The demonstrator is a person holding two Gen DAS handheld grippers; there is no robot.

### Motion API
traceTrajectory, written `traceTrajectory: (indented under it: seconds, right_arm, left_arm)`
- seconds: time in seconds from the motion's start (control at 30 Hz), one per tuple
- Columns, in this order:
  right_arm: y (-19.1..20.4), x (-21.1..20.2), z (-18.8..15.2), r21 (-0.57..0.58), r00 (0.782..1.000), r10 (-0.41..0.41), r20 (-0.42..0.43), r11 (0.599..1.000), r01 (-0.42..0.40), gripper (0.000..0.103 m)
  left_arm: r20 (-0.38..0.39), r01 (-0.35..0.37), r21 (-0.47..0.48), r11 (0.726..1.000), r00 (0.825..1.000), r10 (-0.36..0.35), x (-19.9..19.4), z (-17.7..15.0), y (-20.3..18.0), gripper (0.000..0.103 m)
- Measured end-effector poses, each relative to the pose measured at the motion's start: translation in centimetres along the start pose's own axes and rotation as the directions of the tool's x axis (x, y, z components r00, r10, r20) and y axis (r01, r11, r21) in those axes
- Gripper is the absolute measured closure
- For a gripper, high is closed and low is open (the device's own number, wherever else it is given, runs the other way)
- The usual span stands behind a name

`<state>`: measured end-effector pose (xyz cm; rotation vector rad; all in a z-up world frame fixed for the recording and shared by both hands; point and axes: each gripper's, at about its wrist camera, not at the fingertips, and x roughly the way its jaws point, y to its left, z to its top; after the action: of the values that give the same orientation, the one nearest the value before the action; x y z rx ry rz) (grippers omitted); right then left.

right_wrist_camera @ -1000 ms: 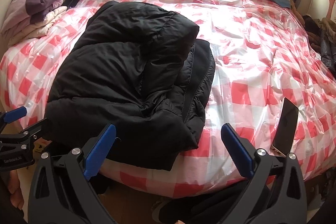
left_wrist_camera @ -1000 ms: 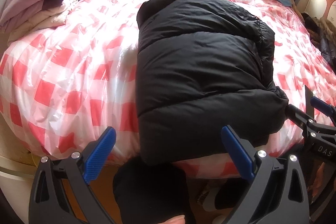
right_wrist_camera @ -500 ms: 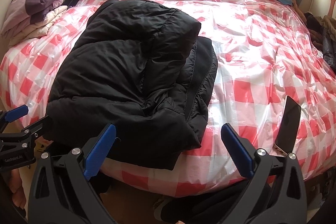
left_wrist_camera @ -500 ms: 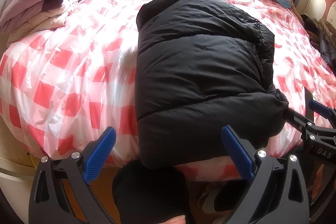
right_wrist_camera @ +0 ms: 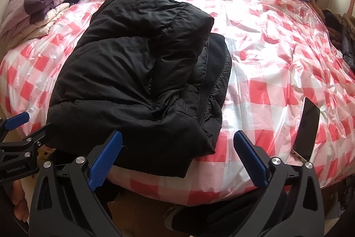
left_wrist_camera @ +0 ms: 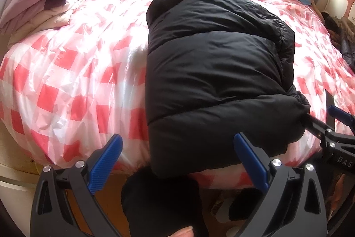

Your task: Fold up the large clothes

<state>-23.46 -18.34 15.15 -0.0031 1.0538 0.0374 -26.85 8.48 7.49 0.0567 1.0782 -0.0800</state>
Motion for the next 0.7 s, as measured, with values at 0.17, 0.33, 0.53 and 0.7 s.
traceTrajectory:
  seconds: [0.17,0.33,0.53,0.7]
  right_arm:
    - [0.04,-0.08,-0.03,-0.002,1.0,0.014,-0.003,1.0,-0.014,0.006]
    - [0.34,-0.52,-0.05,-0.009,0.999,0.032,0.012,0.999,-0.032,0.006]
    - [0.52,-0.5,-0.08,-0.013,0.999,0.036,0.01,0.999,-0.036,0.006]
    - [0.43,-0.53,-0.07,-0.014,0.999,0.045,0.013,0.999,-0.044,0.006]
  left_arm:
    - [-0.003,-0.007,0.005,1.0,1.0,0.007,-0.01,0.04,-0.12,0.007]
    - [0.003,-0.016,0.007,1.0,1.0,0.016,-0.03,0.03,-0.19,0.007]
    - [0.021,-0.037,0.007,0.999,0.999,0.037,-0.35,-0.08,-0.36,0.007]
    - [0.013,-0.049,-0.003,0.999,0.999,0.049,-0.22,0.05,0.02,0.007]
